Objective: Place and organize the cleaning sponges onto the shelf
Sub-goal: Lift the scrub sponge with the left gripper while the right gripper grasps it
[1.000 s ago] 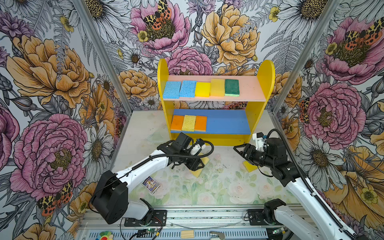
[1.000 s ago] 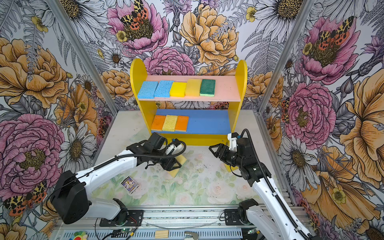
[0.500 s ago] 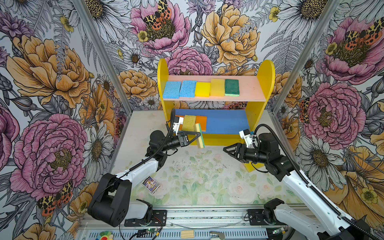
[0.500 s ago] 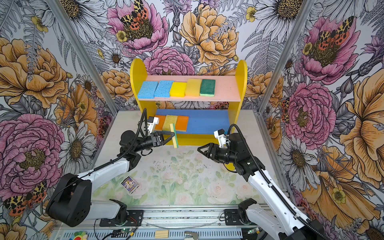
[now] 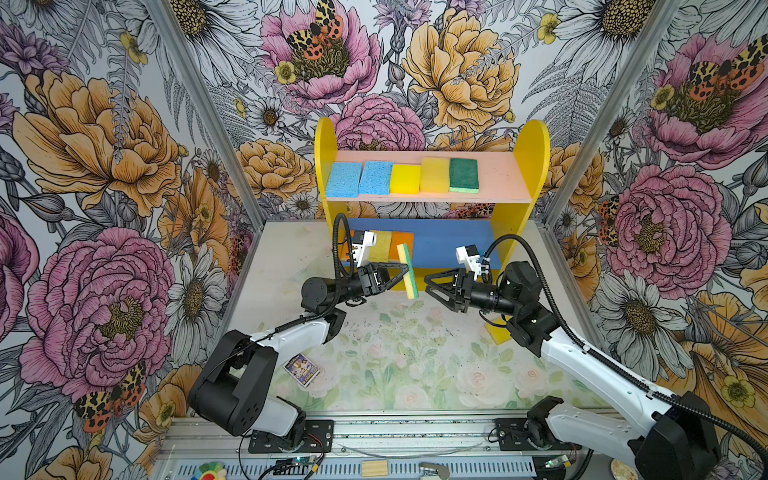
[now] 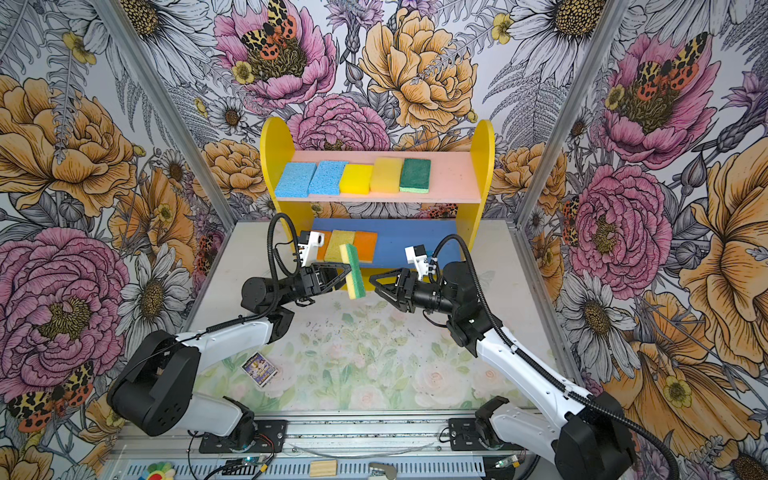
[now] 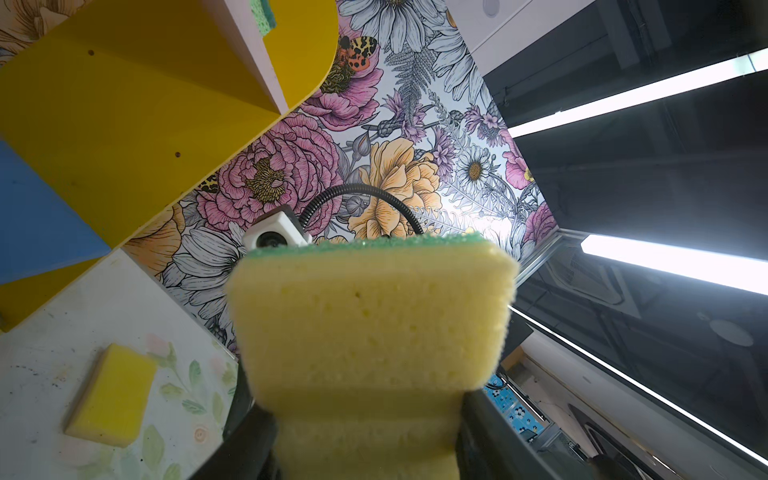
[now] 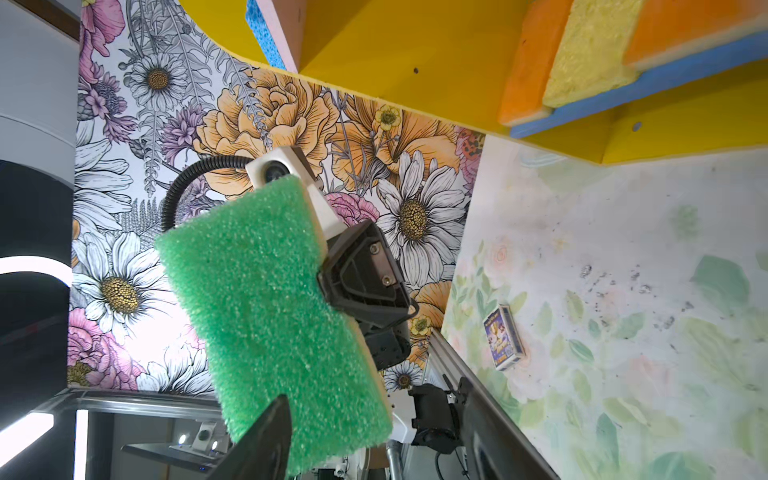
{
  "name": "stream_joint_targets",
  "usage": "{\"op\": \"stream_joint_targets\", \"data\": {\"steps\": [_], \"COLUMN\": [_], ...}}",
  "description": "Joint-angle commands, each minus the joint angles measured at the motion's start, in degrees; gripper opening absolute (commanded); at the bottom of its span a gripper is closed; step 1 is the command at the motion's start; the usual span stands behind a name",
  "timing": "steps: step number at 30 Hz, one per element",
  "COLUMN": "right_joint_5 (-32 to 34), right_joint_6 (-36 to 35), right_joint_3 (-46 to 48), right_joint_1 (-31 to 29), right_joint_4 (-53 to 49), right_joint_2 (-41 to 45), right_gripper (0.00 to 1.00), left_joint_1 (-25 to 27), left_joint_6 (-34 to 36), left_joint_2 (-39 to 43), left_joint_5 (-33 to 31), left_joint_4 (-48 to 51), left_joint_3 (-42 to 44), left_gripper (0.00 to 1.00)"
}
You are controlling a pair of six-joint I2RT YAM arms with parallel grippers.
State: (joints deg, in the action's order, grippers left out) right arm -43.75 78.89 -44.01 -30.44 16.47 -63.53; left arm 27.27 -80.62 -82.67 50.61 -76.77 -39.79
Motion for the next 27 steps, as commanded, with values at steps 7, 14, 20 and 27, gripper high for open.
{"op": "stream_joint_targets", "data": {"steps": [7,14,20,27], "right_joint_5": [1.0,3.3,4.0,4.2], "right_joint_6": [10.0,12.3,15.3,15.5], "right_joint_3": [-1.7,0.5,1.5,1.2], "right_joint_1": [-6.7,-8.1,-9.1,-10.0], "right_joint_4": [16.8,20.2,27.8,29.3], "right_joint_2": [-4.7,-3.8,-5.1,-5.0], "right_gripper": [0.6,0.59,0.56,0.27], "left_joint_1": [0.8,0.2,0.6,0.1], "left_joint_6": [1.8,2.2,2.4,2.4], "left_joint_2": [1.9,2.6,2.7,3.7], "left_joint_5": [-1.3,-1.5,-2.1,-2.2], "left_joint_4": [-4.1,-4.2,-4.1,-4.1], "left_joint_3": [-2.7,-2.7,-2.7,-1.8], "left_gripper": [0.61,0.61,0.6,0.6]}}
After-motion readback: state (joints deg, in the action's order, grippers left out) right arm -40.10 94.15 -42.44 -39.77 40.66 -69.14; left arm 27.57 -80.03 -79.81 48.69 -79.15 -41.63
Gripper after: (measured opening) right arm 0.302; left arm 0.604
